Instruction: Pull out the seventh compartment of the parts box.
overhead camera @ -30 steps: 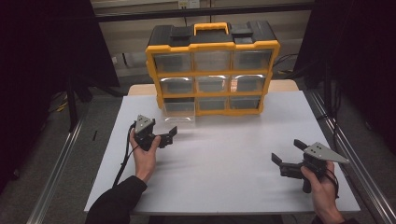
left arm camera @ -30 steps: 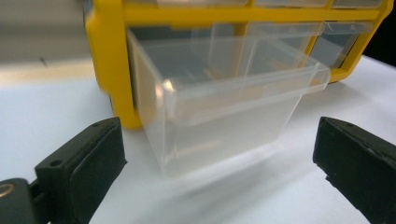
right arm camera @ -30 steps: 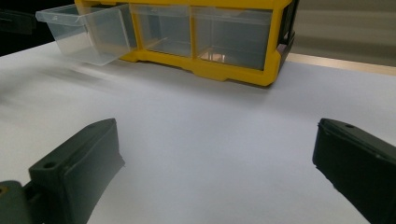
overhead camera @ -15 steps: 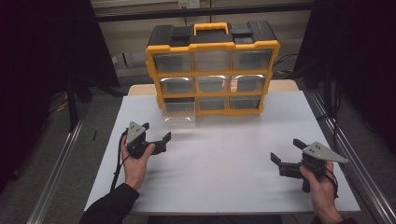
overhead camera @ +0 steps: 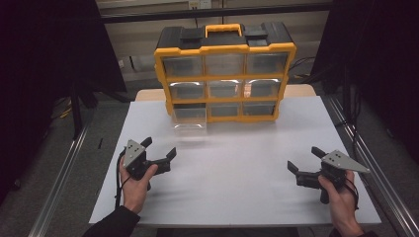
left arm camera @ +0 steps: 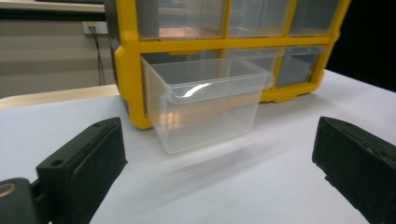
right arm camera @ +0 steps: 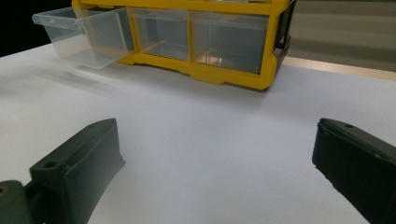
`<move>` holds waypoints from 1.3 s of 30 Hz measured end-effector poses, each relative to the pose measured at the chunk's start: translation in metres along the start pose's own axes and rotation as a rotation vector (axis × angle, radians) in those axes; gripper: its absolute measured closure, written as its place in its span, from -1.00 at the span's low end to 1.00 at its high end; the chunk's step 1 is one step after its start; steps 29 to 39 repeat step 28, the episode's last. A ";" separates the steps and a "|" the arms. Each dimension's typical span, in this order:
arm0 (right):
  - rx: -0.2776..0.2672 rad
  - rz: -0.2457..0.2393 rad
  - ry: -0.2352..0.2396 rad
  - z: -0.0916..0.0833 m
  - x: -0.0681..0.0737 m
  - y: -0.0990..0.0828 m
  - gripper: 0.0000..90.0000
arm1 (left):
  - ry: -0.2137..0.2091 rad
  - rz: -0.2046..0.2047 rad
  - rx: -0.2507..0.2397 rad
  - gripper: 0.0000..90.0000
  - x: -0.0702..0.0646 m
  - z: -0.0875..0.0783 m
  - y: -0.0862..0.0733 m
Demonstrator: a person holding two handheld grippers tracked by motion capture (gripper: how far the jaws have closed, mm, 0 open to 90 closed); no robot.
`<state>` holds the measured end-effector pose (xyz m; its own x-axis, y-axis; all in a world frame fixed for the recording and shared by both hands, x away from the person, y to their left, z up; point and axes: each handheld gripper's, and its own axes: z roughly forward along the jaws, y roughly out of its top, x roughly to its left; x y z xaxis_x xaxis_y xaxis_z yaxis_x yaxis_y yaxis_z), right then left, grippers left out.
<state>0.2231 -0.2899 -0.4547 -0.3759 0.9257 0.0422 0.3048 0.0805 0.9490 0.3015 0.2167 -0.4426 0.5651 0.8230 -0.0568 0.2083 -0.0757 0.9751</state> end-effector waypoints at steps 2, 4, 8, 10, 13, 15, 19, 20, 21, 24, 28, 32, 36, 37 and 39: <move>0.000 0.000 0.003 -0.001 0.000 0.000 -0.99 | 0.008 0.045 0.016 -0.94 -0.001 -0.005 0.000; -0.001 0.002 0.001 -0.002 0.000 0.000 -0.99 | -0.004 0.033 0.022 -0.93 -0.001 -0.011 -0.003; -0.003 0.006 -0.001 -0.002 0.000 0.000 -0.99 | 0.004 0.014 0.021 -0.93 -0.001 -0.019 -0.005; -0.005 0.005 -0.002 -0.002 -0.001 -0.001 -0.99 | 0.015 0.006 0.010 -0.92 -0.001 -0.024 -0.005; -0.003 0.009 -0.002 -0.003 -0.001 -0.001 -0.99 | 0.032 -0.029 -0.006 -0.92 0.000 -0.034 -0.006; -0.003 0.014 -0.007 -0.004 -0.001 -0.002 -0.99 | 0.028 0.004 0.014 -0.92 0.002 -0.040 -0.007; -0.004 0.011 -0.014 -0.005 -0.002 -0.002 -0.99 | 0.022 0.034 0.025 -0.92 0.002 -0.044 -0.010; -0.006 0.010 -0.015 -0.004 -0.002 -0.001 -0.99 | 0.039 0.028 0.035 -0.92 0.003 -0.044 -0.011; -0.006 0.010 -0.015 -0.004 -0.002 -0.001 -0.99 | 0.039 0.028 0.035 -0.92 0.003 -0.044 -0.011; -0.011 0.011 -0.015 -0.005 -0.001 -0.001 -0.99 | 0.060 -0.011 0.035 -0.92 0.007 -0.043 -0.012; -0.012 0.007 -0.015 -0.005 -0.001 -0.002 -0.99 | 0.040 0.024 0.070 -0.93 0.006 -0.038 -0.012; -0.012 0.007 -0.015 -0.005 -0.001 -0.002 -0.99 | 0.040 0.024 0.070 -0.93 0.006 -0.038 -0.012; -0.012 0.007 -0.015 -0.005 -0.001 -0.002 -0.99 | 0.040 0.024 0.070 -0.93 0.006 -0.038 -0.012; -0.012 0.007 -0.015 -0.005 -0.001 -0.002 -0.99 | 0.040 0.024 0.070 -0.93 0.006 -0.038 -0.012; -0.012 0.007 -0.015 -0.005 -0.001 -0.002 -0.99 | 0.040 0.024 0.070 -0.93 0.006 -0.038 -0.012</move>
